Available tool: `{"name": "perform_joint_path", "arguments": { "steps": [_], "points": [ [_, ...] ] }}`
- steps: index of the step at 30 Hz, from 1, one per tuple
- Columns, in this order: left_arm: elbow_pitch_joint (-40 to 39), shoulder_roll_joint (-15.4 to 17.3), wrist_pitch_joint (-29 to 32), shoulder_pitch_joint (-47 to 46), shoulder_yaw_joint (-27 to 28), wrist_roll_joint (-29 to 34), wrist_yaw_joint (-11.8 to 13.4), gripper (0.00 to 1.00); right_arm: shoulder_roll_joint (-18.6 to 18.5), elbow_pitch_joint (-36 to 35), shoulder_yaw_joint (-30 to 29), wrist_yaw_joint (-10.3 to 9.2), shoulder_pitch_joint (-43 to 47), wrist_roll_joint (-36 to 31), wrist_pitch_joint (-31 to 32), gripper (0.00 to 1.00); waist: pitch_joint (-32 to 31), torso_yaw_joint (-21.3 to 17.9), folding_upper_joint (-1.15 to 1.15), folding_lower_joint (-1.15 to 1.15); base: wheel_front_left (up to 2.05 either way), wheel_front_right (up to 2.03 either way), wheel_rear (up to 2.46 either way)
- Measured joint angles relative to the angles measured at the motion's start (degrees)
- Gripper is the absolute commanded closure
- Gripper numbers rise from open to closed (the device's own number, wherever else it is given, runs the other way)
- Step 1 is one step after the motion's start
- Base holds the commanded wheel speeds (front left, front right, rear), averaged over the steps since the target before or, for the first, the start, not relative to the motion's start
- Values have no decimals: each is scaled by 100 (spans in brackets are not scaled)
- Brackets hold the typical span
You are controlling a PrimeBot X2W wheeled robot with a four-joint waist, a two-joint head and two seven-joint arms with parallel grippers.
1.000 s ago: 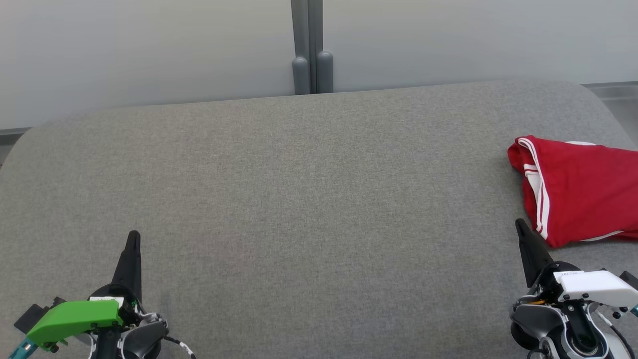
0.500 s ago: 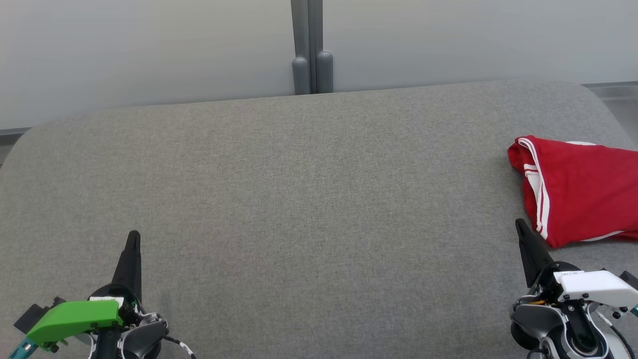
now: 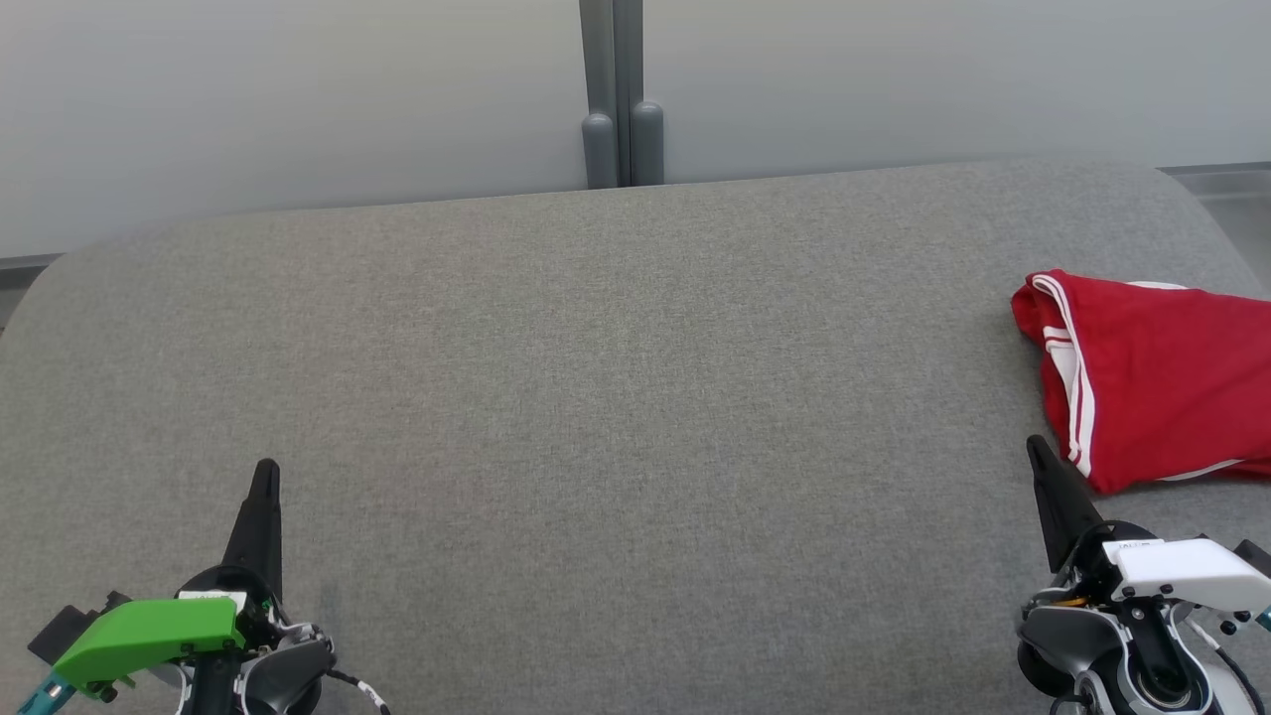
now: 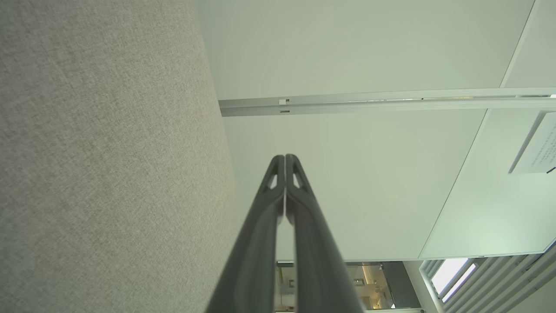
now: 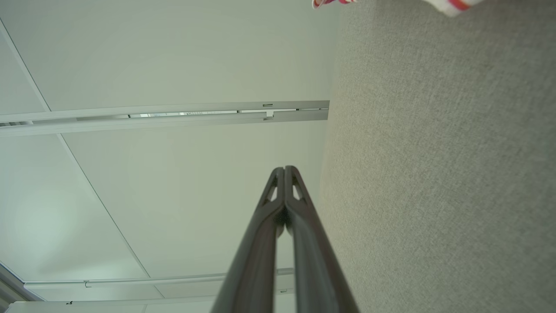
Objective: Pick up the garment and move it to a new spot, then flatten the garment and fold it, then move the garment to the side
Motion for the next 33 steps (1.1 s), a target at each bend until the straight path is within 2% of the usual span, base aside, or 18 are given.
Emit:
{"name": "perform_joint_path", "arguments": {
  "steps": [33],
  "points": [
    [0, 0, 0, 0, 0, 0, 0, 100, 0, 0, 1, 0, 0, 0, 0, 100, 0, 0, 0, 0, 0, 0, 0]
  ]
}}
